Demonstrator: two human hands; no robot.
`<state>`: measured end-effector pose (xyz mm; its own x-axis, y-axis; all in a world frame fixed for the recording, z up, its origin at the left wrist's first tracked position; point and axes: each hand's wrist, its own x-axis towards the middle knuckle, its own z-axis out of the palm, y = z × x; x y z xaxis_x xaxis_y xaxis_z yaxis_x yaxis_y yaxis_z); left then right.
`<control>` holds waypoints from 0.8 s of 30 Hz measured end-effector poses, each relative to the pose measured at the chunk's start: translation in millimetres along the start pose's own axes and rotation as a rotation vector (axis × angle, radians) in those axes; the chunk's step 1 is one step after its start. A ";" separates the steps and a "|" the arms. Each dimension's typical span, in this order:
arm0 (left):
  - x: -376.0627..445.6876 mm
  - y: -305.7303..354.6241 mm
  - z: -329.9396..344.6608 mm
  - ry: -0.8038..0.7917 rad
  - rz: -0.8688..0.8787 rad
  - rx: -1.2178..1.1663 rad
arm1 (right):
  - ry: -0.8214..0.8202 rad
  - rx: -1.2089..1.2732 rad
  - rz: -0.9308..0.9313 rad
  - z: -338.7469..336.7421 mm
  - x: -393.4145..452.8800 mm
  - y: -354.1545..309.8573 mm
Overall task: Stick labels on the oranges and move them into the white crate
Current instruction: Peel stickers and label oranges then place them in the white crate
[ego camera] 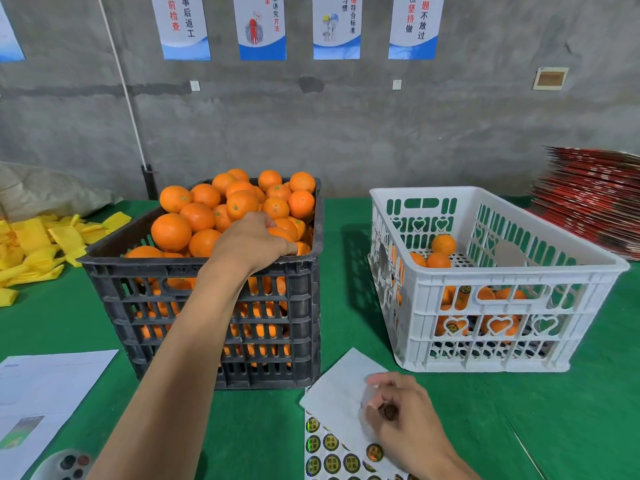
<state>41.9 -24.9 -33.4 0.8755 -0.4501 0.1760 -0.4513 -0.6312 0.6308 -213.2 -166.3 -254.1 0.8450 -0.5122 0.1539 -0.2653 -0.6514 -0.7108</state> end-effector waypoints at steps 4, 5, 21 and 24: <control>-0.2 0.4 -0.2 0.002 -0.009 0.001 | 0.006 -0.155 0.002 -2.1 -0.1 -8.6; -0.3 0.7 -0.1 0.003 -0.010 0.006 | -0.032 -0.058 0.083 -4.4 0.2 -11.8; -2.4 -2.3 4.5 0.081 0.082 -0.026 | 0.257 -0.028 0.063 -24.3 22.5 -45.1; -5.8 -0.2 5.5 0.138 0.146 -0.089 | 0.488 0.141 -0.145 -52.2 53.4 -101.7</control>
<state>36.0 -25.6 -38.7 0.8200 -0.4379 0.3685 -0.5635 -0.5049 0.6538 -165.3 -156.6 -137.7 0.5446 -0.6457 0.5353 -0.0682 -0.6702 -0.7390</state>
